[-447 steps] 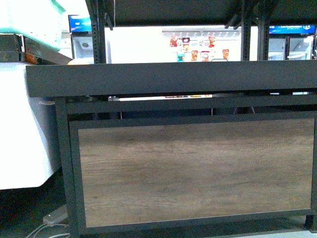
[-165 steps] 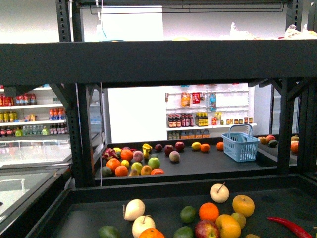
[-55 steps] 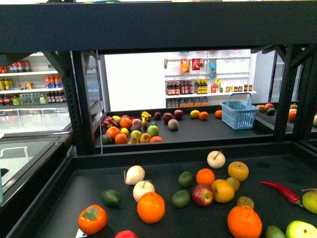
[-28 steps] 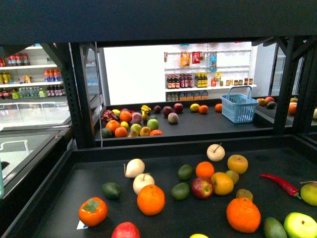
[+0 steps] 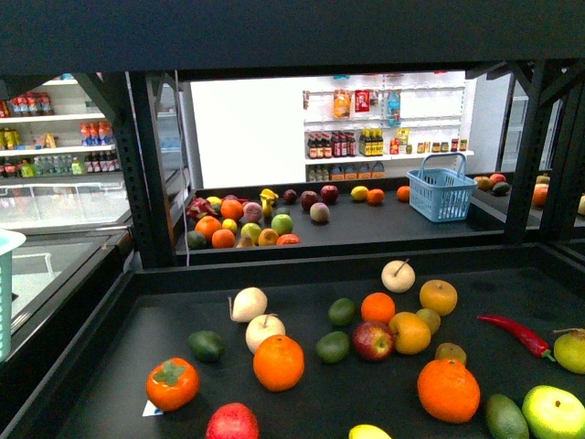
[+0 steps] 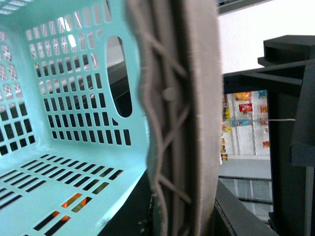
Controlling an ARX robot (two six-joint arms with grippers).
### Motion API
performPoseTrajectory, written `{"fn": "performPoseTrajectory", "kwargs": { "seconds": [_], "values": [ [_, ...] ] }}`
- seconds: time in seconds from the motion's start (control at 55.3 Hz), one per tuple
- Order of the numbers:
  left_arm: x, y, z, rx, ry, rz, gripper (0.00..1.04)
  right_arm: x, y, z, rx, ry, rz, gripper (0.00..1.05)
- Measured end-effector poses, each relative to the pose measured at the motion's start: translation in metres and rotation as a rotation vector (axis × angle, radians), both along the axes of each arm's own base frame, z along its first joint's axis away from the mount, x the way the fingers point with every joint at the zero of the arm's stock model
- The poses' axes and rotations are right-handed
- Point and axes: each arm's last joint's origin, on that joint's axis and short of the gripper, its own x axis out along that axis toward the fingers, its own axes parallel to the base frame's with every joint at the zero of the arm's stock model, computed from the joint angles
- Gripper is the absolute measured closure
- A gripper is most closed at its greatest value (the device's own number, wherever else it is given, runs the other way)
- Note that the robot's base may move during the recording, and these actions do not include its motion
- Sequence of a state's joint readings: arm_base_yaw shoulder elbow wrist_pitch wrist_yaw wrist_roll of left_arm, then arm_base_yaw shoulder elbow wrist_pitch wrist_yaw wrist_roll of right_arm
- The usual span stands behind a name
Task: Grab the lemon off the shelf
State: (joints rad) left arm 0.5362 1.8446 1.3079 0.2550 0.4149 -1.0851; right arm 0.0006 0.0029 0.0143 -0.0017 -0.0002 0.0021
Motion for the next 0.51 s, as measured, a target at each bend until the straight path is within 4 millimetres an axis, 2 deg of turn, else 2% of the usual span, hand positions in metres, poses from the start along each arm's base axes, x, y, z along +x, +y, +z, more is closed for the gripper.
{"fn": "performPoseTrajectory", "kwargs": {
  "seconds": [0.344,0.398,0.507],
  "values": [
    [-0.005,-0.024,0.009,0.049,0.016,-0.091,0.89,0.0,0.0,0.0,0.0,0.0,0.0,0.07],
    [-0.007,-0.032,0.013,0.06,0.013,-0.121,0.89,0.0,0.0,0.0,0.0,0.0,0.0,0.07],
    [-0.009,-0.063,0.023,0.075,-0.003,-0.251,0.9,0.0,0.0,0.0,0.0,0.0,0.0,0.07]
  ]
}}
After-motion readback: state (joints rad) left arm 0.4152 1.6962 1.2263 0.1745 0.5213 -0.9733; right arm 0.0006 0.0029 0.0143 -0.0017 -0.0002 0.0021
